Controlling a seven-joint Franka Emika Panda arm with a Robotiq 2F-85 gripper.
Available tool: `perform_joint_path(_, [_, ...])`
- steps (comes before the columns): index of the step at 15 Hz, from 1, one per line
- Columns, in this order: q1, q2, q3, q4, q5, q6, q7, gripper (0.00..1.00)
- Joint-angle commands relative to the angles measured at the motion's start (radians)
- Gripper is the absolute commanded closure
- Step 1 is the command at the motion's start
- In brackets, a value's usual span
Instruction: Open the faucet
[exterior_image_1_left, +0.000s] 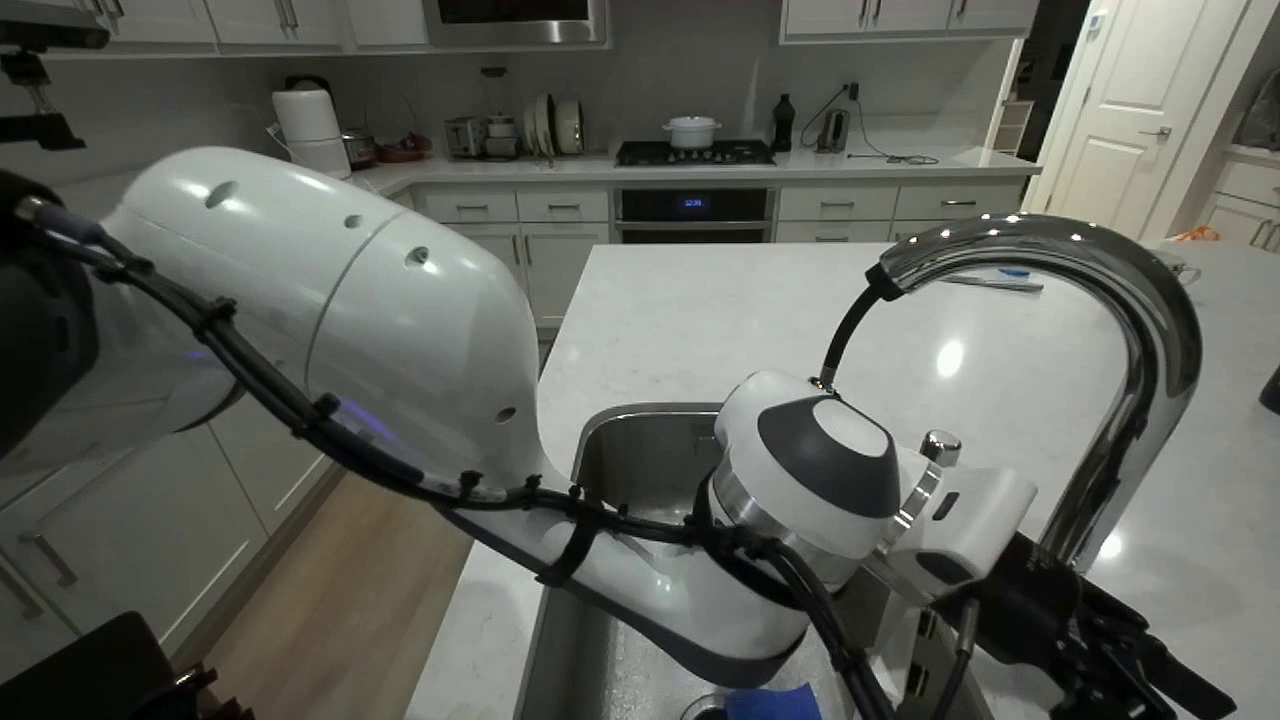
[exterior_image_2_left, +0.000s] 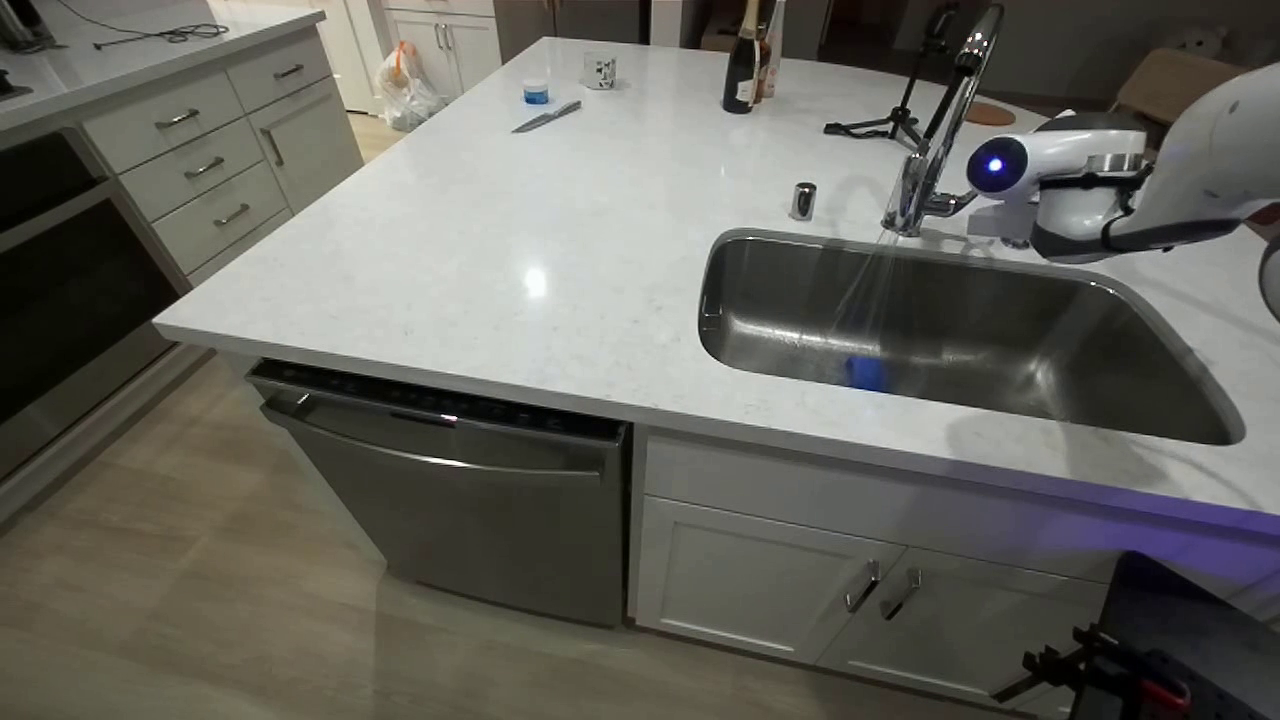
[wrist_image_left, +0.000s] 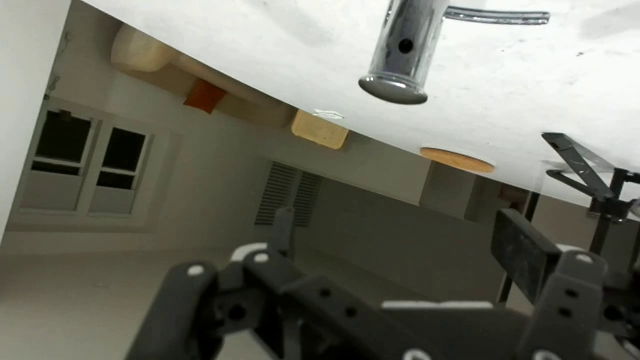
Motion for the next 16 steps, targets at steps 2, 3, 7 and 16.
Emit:
perform_joint_path(2, [-0.01, -0.105, 0.067, -0.057, 0.116, -0.029, -0.198, 0.0])
perform_joint_path(3, [-0.009, -0.114, 0.074, -0.056, 0.138, -0.04, -0.229, 0.0])
perform_joint_path(7, [-0.014, -0.166, 0.112, -0.058, 0.233, -0.105, -0.398, 0.0])
perform_joint_path(16, [-0.007, -0.312, 0.187, -0.053, 0.442, -0.411, -0.828, 0.0])
